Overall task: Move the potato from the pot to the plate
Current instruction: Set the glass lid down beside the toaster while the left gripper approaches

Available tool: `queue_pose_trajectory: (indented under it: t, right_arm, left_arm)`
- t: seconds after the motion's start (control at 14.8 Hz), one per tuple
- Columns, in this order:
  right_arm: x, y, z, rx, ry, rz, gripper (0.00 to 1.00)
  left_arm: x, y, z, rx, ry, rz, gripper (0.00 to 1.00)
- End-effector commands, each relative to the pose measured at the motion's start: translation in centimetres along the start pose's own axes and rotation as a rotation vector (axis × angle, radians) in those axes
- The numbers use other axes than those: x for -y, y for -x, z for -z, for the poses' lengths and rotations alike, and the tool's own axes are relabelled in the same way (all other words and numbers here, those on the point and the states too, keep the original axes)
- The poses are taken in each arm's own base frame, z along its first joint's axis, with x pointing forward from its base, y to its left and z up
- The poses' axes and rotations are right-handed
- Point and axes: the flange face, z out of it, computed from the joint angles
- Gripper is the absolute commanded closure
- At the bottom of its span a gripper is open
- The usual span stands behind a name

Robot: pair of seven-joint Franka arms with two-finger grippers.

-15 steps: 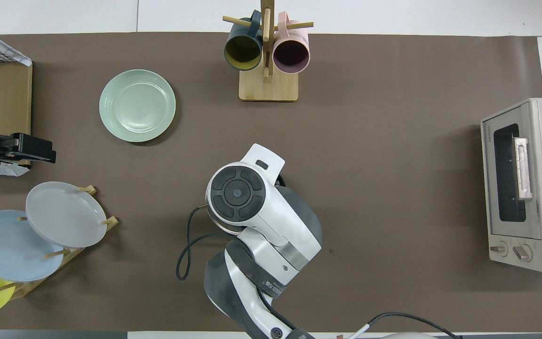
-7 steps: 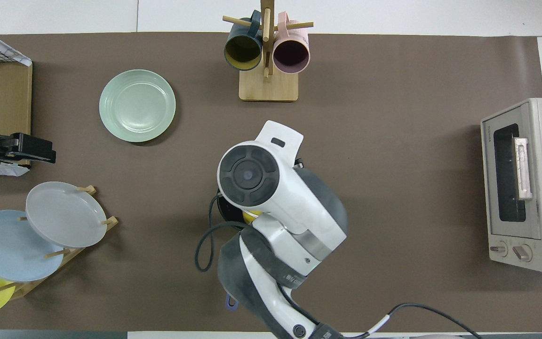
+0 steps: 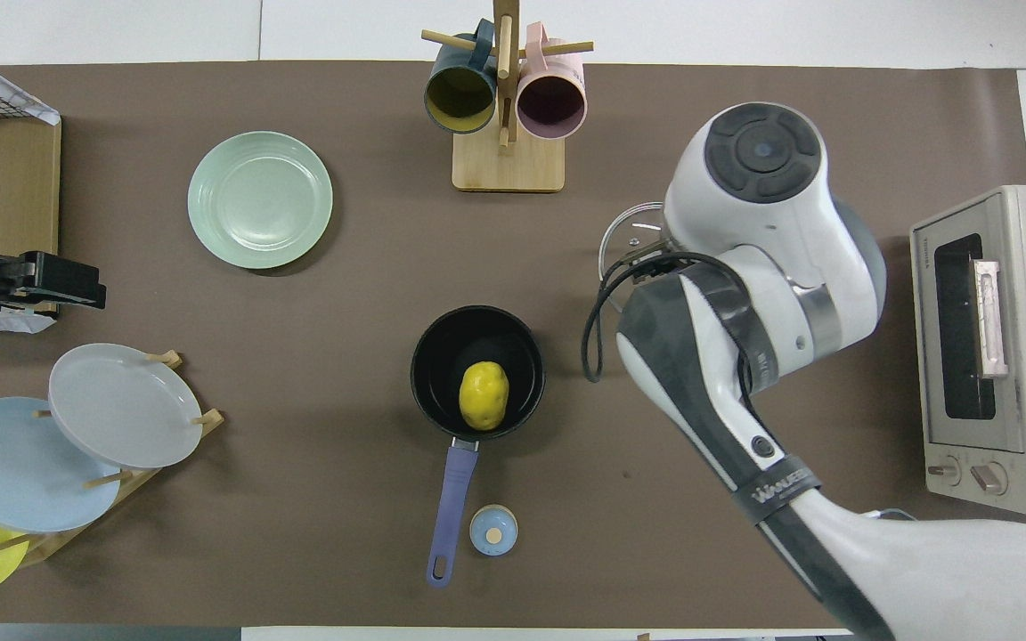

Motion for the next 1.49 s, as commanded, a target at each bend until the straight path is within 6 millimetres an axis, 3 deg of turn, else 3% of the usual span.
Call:
queue_pose_trajectory:
  t: [0.0, 0.27, 0.34, 0.47, 0.54, 0.61, 0.68, 0.74, 0.81, 1.02, 1.15, 1.42]
  right_arm:
    - [-6.3, 2.5, -3.1, -0.022, -0.002, 0.049, 1.0]
    - [-9.4, 5.2, -7.6, -0.063, 0.019, 0.085, 1.0]
    - [-10.9, 5.3, -8.5, -0.064, 0.021, 0.066, 1.0]
    - [-11.4, 5.3, -9.7, -0.051, 0.018, 0.057, 1.0]
    - [-11.2, 5.5, -10.3, -0.04, 0.015, 0.059, 0.87]
    - [-11.1, 5.7, -10.7, -0.034, 0.012, 0.058, 0.66]
    - [-11.0, 5.7, -10.7, -0.039, 0.013, 0.058, 0.29]
    - [-11.1, 5.7, -10.7, -0.04, 0.013, 0.055, 0.0]
    - [-11.1, 5.6, -10.6, -0.038, 0.013, 0.053, 0.0]
    - [-11.2, 5.5, -8.7, -0.046, 0.008, 0.045, 0.0]
    - [-11.3, 5.3, -6.1, -0.04, 0.004, 0.038, 0.0]
    - [-12.0, 5.0, 0.9, -0.02, -0.036, -0.037, 0.0]
  left_arm:
    - [0.3, 0.4, 0.1, 0.0, -0.013, 0.011, 0.0]
    - [0.3, 0.4, 0.1, -0.002, -0.013, 0.011, 0.0]
    - [0.3, 0.4, 0.1, -0.002, -0.013, 0.011, 0.0]
    - [-0.2, 0.5, 0.1, 0.0, -0.013, 0.002, 0.0]
    - [-0.5, 0.4, 0.2, -0.003, -0.013, -0.003, 0.0]
    - [-0.5, 0.4, 0.1, -0.002, -0.013, -0.003, 0.0]
    - [-0.2, 0.5, 0.1, 0.0, -0.013, 0.002, 0.0]
    - [0.1, 0.4, 0.1, -0.002, -0.013, 0.008, 0.0]
    - [0.3, 0.4, 0.1, 0.001, -0.013, 0.014, 0.0]
    - [-0.4, 1.0, 0.0, 0.021, -0.015, -0.001, 0.0]
    - [-0.9, 1.8, -1.2, 0.046, -0.017, -0.009, 0.0]
    - [-4.9, 3.6, -2.7, 0.062, -0.024, -0.042, 0.0]
